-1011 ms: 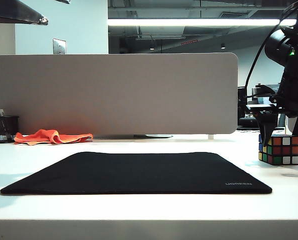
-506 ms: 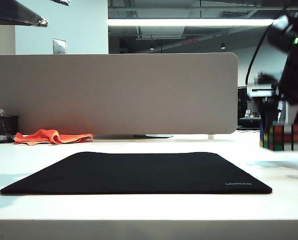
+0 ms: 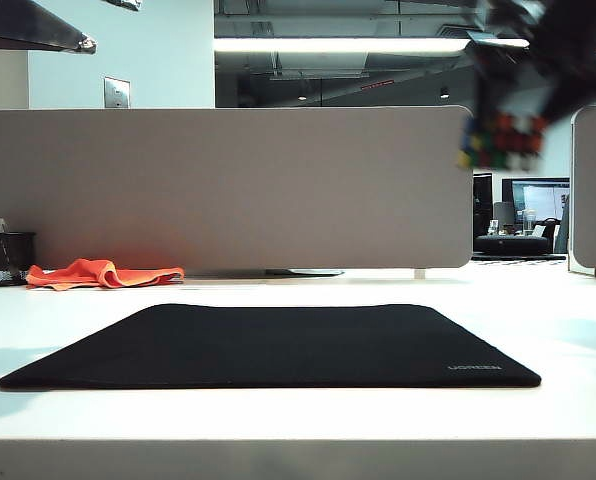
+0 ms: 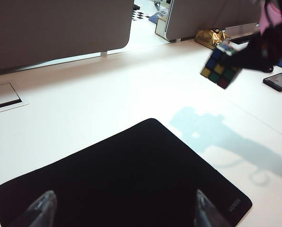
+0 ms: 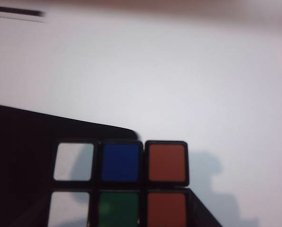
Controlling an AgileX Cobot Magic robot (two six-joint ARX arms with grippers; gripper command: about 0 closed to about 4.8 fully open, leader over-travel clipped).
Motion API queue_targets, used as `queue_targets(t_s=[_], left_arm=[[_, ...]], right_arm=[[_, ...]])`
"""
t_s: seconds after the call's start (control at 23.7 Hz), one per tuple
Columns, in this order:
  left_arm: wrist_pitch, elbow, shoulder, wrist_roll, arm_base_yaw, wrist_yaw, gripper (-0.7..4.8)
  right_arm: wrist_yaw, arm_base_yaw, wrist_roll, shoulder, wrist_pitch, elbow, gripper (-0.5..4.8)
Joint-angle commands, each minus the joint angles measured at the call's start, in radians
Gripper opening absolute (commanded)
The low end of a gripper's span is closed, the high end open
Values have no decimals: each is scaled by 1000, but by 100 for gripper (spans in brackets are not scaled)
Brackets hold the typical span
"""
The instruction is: Pick up the cube on the right side of the mouse pad, then place it in the center of the mouse pad.
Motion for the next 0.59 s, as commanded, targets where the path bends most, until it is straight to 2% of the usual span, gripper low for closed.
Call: queue_targets(t_s=[0.04, 0.17, 0.21, 0.34, 0.59], left_arm=[[5, 4, -2, 8, -1, 6, 373], [-45, 3, -2, 22, -1, 5, 372], [-81, 3, -2, 59, -1, -1, 372], [-133, 4, -2, 95, -1, -49, 372], [-220, 4, -2, 98, 0, -179, 372]], right_arm=[[-6, 87, 2, 1, -2, 79, 345], [2, 180, 2, 43, 24, 156, 345], [2, 211, 2, 84, 22, 192, 345], [1, 250, 2, 146, 16, 223, 345], [-6, 295, 3, 272, 7, 229, 345]])
